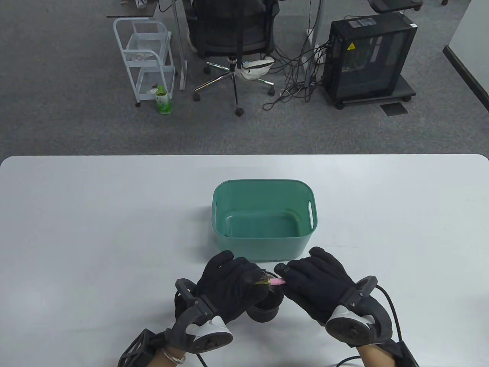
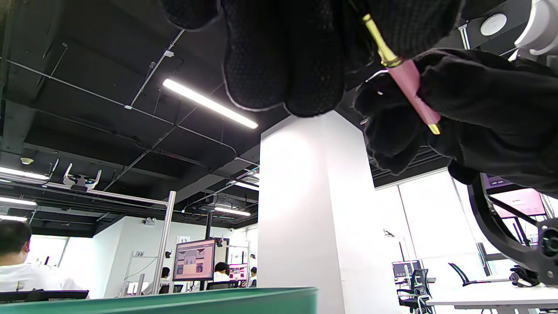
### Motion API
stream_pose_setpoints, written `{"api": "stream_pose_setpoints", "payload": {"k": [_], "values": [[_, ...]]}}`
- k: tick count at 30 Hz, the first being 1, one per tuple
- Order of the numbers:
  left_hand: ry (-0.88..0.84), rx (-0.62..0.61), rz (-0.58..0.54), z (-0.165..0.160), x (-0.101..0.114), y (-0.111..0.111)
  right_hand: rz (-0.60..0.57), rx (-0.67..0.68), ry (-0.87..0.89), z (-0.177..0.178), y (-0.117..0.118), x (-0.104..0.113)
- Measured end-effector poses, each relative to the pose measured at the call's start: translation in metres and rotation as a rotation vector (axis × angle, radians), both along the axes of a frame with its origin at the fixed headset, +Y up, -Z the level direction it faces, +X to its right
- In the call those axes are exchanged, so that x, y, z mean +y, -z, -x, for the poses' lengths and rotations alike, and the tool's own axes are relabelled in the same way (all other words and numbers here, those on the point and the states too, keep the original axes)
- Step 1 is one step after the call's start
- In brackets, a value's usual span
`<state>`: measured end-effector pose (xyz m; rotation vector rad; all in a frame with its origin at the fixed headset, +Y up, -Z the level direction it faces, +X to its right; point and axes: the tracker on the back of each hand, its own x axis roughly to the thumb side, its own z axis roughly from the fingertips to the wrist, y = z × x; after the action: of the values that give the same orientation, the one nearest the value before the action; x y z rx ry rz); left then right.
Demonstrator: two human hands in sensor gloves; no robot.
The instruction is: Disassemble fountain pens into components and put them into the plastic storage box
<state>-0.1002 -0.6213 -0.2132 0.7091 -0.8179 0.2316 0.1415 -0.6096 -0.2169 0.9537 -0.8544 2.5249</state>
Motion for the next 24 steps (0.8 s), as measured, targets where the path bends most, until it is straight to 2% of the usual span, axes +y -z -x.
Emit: {"api": "stream_pose_setpoints", "payload": {"k": [24], "values": [[0.000,-0.001,0.017,0.0017,-0.0008,0.0015,-0.002,0.002,0.001,0.0006,-0.0011,-0.0004]]}}
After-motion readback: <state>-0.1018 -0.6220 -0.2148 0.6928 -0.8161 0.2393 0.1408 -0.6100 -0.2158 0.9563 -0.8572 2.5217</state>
